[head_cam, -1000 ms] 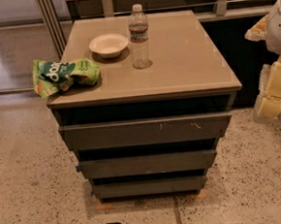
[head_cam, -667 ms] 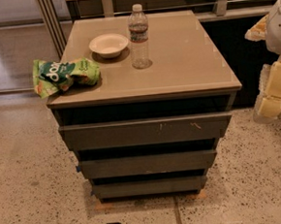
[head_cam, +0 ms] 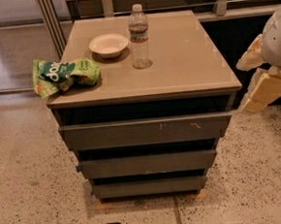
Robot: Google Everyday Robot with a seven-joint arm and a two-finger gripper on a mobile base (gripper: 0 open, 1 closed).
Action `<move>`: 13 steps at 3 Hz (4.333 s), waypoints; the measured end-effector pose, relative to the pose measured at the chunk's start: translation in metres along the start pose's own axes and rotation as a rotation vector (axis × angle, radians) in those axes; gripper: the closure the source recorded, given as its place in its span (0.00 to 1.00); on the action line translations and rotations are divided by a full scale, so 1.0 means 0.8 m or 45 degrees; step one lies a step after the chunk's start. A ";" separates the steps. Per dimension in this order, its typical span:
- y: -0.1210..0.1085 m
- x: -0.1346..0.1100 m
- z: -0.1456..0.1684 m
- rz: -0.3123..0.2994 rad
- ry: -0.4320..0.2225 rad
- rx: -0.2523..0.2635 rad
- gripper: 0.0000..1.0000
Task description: Open middle drawer
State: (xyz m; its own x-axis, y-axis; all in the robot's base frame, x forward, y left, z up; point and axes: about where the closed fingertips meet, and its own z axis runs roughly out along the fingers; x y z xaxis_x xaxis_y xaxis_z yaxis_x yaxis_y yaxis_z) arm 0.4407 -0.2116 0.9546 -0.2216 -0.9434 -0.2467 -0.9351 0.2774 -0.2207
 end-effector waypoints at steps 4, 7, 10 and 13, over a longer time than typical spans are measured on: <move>0.020 0.014 0.122 0.073 -0.104 -0.136 1.00; 0.096 0.086 0.412 0.125 -0.313 -0.313 1.00; 0.124 0.104 0.497 0.131 -0.338 -0.418 0.61; 0.105 0.089 0.567 -0.078 -0.540 -0.149 0.00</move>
Offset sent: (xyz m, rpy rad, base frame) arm 0.0128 0.0145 -0.1435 0.1418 0.1318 -0.0250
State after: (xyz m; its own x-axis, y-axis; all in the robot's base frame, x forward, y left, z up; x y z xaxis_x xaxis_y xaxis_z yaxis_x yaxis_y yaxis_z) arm 0.4722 -0.1734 0.4904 -0.0542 -0.7929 -0.6069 -0.9733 0.1777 -0.1451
